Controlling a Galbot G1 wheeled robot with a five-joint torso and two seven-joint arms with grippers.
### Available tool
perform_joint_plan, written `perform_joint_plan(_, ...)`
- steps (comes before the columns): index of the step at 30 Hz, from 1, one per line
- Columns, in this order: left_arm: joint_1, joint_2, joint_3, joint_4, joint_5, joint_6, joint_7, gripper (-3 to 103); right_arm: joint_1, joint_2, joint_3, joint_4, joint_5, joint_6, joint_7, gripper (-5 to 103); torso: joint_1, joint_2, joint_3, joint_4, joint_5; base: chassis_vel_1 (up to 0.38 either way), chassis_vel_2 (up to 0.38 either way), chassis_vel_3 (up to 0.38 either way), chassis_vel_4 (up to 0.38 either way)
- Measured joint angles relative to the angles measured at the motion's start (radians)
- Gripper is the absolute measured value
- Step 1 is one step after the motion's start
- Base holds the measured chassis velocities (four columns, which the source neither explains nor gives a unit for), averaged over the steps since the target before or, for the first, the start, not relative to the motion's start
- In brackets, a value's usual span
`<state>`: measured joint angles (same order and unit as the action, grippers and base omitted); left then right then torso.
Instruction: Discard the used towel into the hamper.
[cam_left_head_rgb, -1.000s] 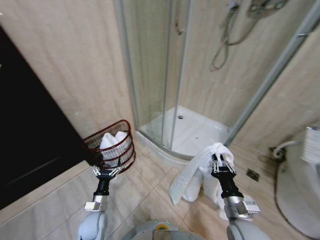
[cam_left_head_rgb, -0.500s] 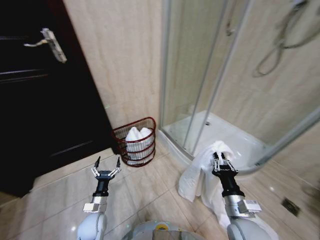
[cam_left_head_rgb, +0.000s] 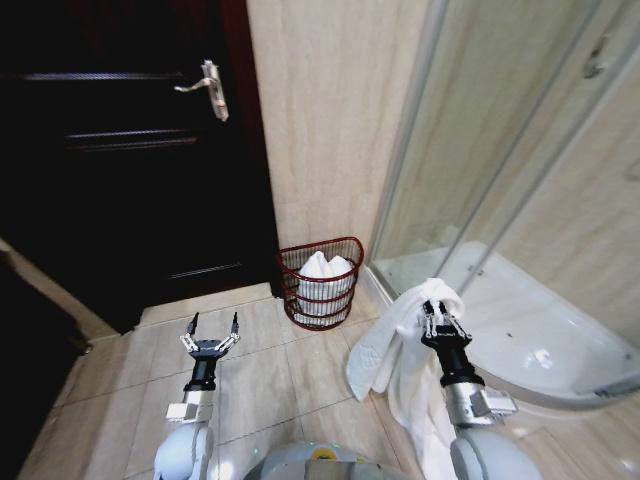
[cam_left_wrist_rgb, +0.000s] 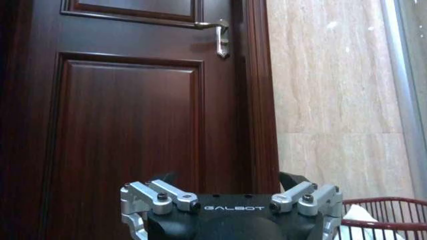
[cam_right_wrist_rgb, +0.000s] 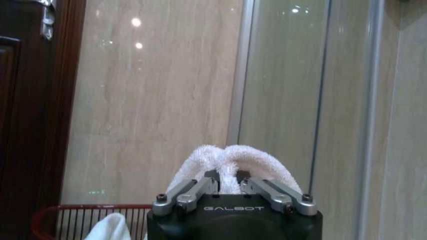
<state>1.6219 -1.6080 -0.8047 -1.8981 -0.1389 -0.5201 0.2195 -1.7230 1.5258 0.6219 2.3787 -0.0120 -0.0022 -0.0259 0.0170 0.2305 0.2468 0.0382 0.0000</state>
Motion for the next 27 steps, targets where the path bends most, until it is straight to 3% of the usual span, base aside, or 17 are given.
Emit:
perform_joint_plan(17, 0.012, 0.0, 0.001, -0.013, 0.033, -0.001, -0.074, 100, -0.019, -0.049, 0.037, 0.033, 0.054, 0.003, -0.028, 13, 0.025, 0.072, 0.048, 0.0, 0.0001, 0.006, 0.003, 0.003, 0.003)
perform_joint_plan(27, 0.027, 0.0, -0.002, -0.03, 0.037, -0.001, -0.081, 100, -0.04, -0.06, 0.045, 0.05, 0.061, 0.007, -0.031, 13, 0.035, 0.104, 0.068, 0.0, 0.0001, 0.059, 0.052, 0.059, 0.063)
